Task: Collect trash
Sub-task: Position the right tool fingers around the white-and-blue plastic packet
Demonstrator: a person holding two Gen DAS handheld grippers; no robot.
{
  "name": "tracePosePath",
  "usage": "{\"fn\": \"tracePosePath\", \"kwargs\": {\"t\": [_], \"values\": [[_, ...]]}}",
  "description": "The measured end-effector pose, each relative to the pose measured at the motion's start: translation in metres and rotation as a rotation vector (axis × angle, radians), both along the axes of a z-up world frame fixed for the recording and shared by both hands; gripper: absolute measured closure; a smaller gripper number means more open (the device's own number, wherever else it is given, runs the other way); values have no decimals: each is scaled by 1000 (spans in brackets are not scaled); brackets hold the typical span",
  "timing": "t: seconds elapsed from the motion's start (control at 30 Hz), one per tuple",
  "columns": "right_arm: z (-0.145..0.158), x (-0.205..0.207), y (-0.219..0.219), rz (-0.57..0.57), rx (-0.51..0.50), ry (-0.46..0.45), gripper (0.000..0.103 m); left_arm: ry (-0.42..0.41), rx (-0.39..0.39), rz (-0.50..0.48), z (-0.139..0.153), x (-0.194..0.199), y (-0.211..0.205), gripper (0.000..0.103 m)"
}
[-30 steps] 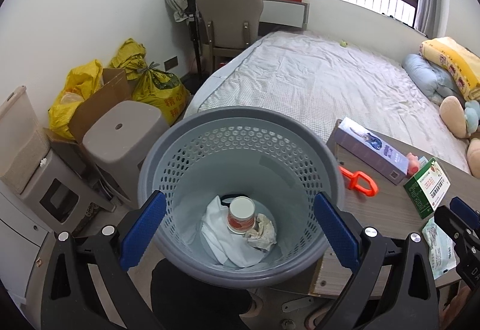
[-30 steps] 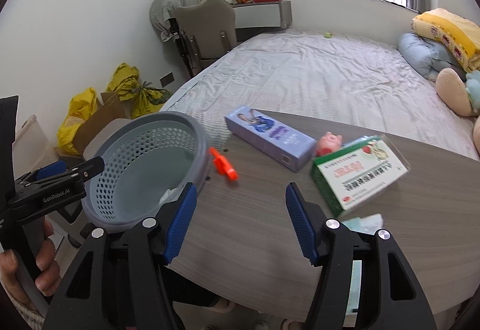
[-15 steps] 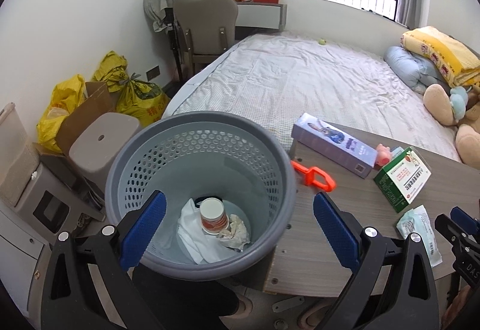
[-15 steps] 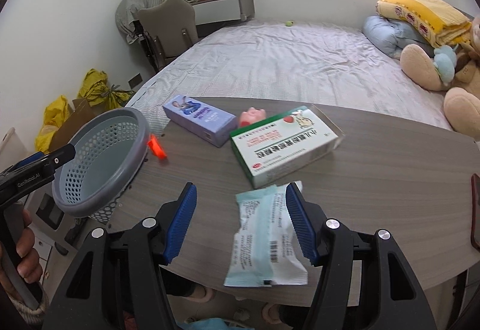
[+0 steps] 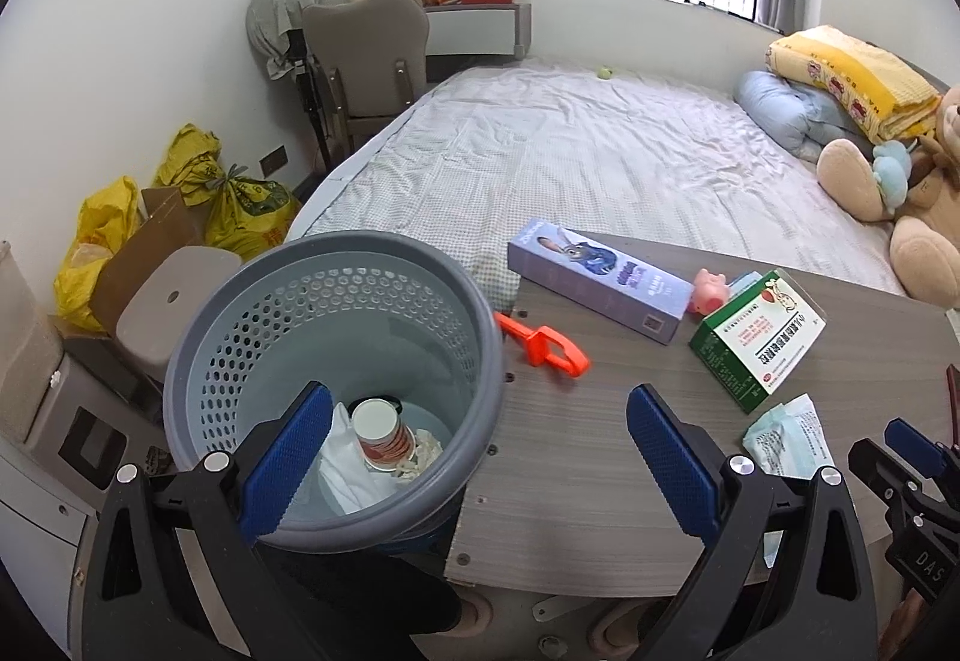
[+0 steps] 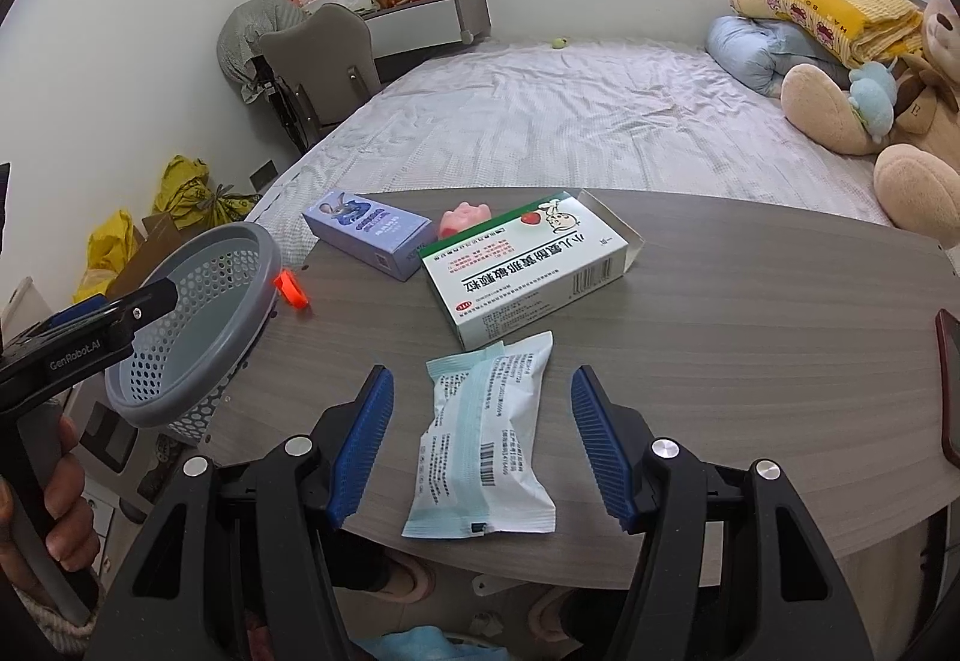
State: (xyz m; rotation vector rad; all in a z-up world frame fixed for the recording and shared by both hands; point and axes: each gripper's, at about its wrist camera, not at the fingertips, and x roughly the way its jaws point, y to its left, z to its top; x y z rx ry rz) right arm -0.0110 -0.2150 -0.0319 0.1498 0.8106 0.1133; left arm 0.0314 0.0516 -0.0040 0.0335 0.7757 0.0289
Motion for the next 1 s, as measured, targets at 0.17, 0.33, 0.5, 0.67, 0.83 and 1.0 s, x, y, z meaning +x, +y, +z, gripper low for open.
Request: {"fn": "tracePosePath", "kwargs": {"t": [0.17,0.33,0.5,0.67,0.83,1.0], "values": [[-1,-2,-4,-8,13,6,44,-1,7,-21,-1,0,-10,6],[-3,-5,-7,-16,19,6,44,-4,8,-37,0,1,-17,6],[-4,-6,-10,-22,25,5,44,3,9,-49,-2,3,-24,6],[-4,-4,-9,-21,25,8,44,4,11,-53,-4,3,-26,6],[-5,-4,-6,-19,29,10,44,1,14,-50,-4,3,-25,6],[-8,0,-2,-16,21,23,44,6,17,-47,-6,6,-22,6]]}}
